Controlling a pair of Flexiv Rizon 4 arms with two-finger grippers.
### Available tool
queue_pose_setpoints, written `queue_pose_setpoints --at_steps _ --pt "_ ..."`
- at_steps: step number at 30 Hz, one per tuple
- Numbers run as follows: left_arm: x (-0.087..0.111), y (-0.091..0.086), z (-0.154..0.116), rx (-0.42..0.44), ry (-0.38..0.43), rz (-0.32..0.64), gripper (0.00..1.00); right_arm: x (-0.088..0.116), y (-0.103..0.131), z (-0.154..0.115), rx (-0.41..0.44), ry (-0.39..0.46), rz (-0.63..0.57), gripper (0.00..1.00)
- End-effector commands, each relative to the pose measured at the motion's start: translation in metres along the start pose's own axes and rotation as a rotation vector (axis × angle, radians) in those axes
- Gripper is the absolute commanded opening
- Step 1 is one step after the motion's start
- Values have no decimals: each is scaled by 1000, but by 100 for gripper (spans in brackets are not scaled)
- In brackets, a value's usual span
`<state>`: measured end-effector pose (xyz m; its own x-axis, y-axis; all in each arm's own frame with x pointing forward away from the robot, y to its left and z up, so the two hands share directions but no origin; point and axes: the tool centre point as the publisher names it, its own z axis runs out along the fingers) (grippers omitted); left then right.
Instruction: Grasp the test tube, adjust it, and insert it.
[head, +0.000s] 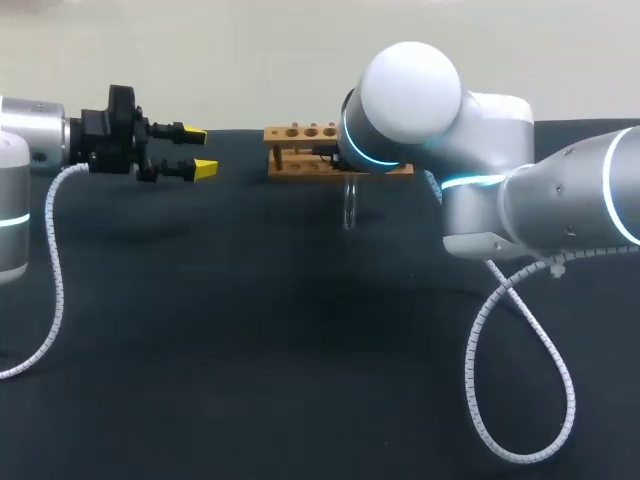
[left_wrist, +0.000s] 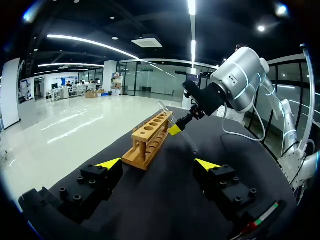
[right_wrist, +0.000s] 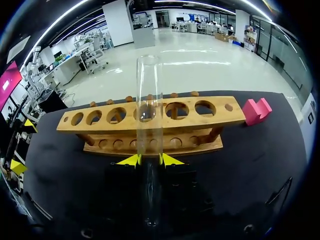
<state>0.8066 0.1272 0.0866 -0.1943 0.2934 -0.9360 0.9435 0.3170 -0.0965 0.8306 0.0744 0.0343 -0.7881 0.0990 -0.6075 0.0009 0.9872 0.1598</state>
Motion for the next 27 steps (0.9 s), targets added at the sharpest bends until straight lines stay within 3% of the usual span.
queue_pose_setpoints --at_steps 1,10,27 --pt "1 0 0 0 -4 3 100 3 -1 3 -5 1 3 0" --pt "1 0 0 0 -4 3 100 4 -1 -10 8 -36 37 0" --pt "1 0 0 0 -4 3 100 6 -2 -67 33 -205 139 0"
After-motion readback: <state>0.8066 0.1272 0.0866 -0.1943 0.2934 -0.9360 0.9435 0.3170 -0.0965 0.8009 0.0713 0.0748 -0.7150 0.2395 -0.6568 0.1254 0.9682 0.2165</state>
